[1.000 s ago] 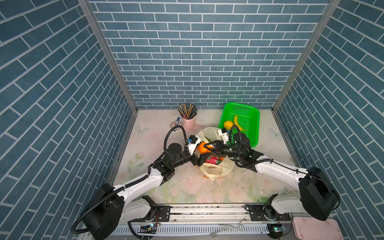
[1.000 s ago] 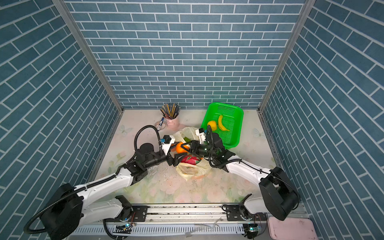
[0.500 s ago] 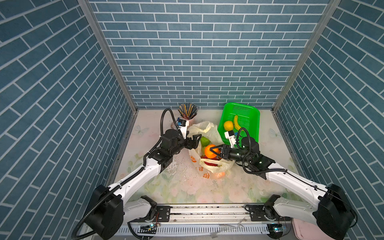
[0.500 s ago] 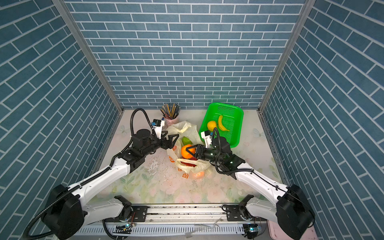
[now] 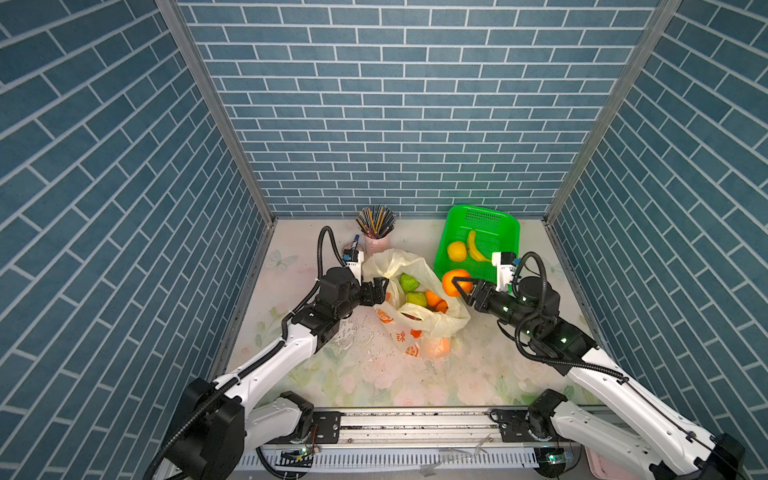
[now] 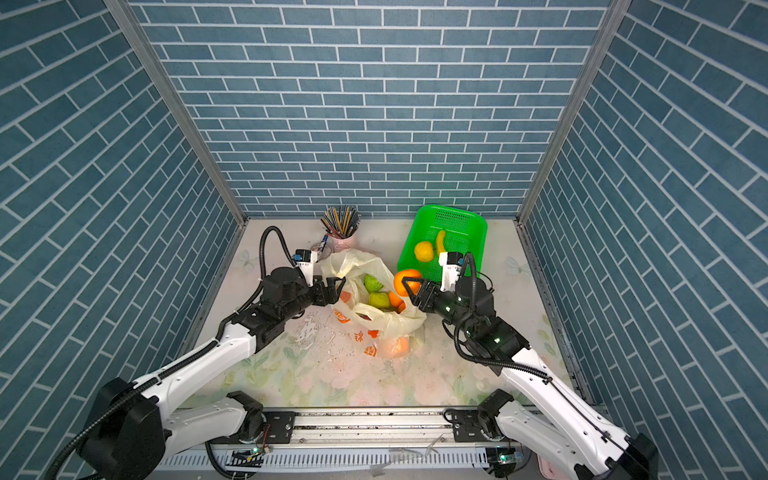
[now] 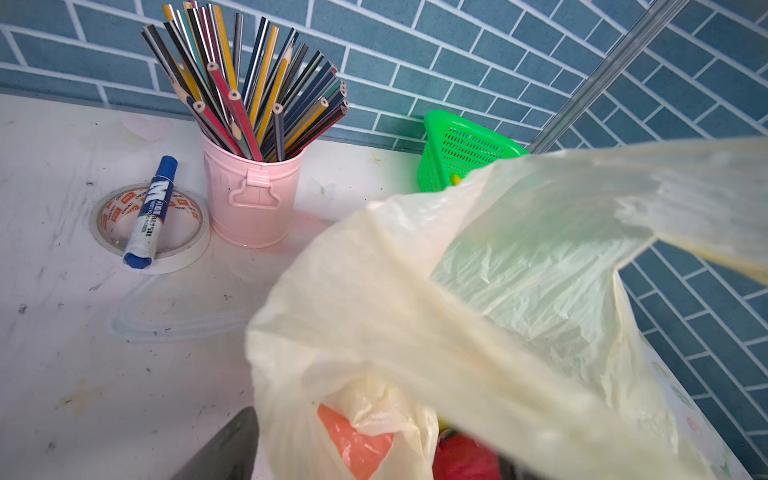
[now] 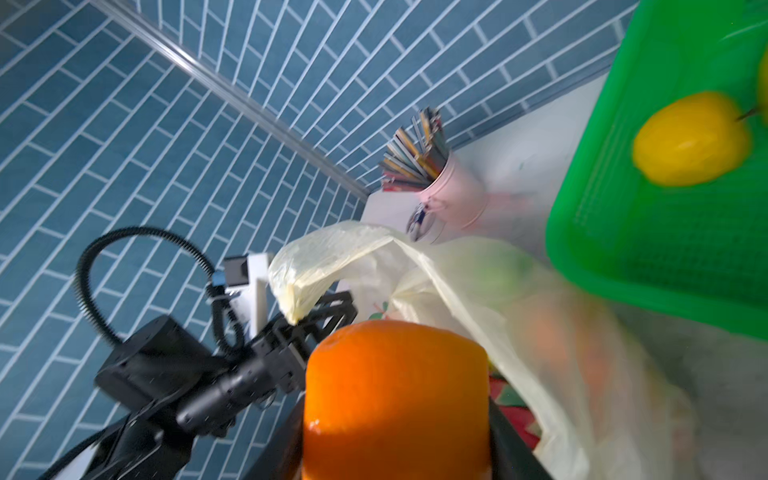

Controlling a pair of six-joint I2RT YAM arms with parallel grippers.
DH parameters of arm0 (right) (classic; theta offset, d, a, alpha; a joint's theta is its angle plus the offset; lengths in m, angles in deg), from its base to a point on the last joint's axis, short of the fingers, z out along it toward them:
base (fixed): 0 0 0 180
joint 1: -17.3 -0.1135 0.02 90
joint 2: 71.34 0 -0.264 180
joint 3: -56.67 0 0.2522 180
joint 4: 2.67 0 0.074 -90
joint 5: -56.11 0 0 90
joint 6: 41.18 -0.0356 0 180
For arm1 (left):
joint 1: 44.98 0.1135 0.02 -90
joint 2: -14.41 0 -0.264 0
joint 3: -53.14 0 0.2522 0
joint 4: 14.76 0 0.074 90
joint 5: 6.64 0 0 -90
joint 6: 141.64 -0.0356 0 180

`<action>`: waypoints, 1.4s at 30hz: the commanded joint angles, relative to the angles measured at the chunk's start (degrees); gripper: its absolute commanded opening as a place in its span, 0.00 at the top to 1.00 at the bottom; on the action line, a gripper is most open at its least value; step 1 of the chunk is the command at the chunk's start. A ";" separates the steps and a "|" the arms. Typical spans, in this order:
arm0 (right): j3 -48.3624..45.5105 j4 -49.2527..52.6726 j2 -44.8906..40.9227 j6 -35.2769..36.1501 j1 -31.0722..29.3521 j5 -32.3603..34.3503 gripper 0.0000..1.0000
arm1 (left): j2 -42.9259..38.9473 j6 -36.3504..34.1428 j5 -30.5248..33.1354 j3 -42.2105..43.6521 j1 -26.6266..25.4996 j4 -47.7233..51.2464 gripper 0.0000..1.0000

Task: Untie the knot of the plastic bag and take out the fruit
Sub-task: 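Carry the tangerine with the right gripper into the green basket and release, then move the right gripper back into the bag while the left holds the rim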

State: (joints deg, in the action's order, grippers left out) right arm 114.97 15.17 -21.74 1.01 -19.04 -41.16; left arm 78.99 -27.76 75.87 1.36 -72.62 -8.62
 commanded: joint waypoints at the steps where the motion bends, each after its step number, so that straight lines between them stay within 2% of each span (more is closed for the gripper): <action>1: 6.10 5.76 4.67 6.85 4.15 5.48 0.49 | -4.26 -0.60 -1.79 -0.03 0.31 0.80 0.11; 7: 15.13 10.50 17.94 12.95 12.49 1.64 0.49 | -12.25 -0.80 -3.46 -2.60 0.34 6.78 0.11; 12: 19.62 12.29 28.32 16.39 17.57 -0.91 0.49 | -15.67 0.66 -6.04 -6.29 -0.01 13.09 0.12; 16: 21.57 12.19 36.06 17.94 21.41 -4.03 0.49 | -14.01 2.18 -7.92 -9.79 -1.28 18.72 0.19; 20: 24.64 14.14 43.94 19.53 23.83 -6.78 0.48 | -11.33 2.21 -7.74 -11.65 -4.96 21.13 0.26; 28: 30.86 17.37 57.37 21.68 24.07 -11.19 0.49 | -4.53 0.22 -6.66 -12.27 -11.50 19.65 0.31; 31: 31.01 16.63 59.73 21.24 24.04 -12.24 0.48 | -2.70 -1.44 -6.23 -11.28 -12.56 17.91 0.31; 35: 31.21 17.30 59.82 21.09 24.03 -12.02 0.31 | -0.11 -2.49 -5.74 -10.93 -13.22 16.28 0.31; 39: 30.97 19.33 54.89 21.22 24.04 -8.49 0.17 | 2.31 -3.76 -5.41 -11.88 -13.77 15.08 0.33; 42: 29.98 19.92 49.21 21.18 24.05 -7.20 0.16 | 3.63 -4.55 -5.57 -12.63 -13.85 13.83 0.35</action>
State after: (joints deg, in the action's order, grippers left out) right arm 144.78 33.01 34.57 20.81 5.20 -50.40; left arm 81.98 -30.52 69.60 -9.57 -86.12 7.60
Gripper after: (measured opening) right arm 0.839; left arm 0.653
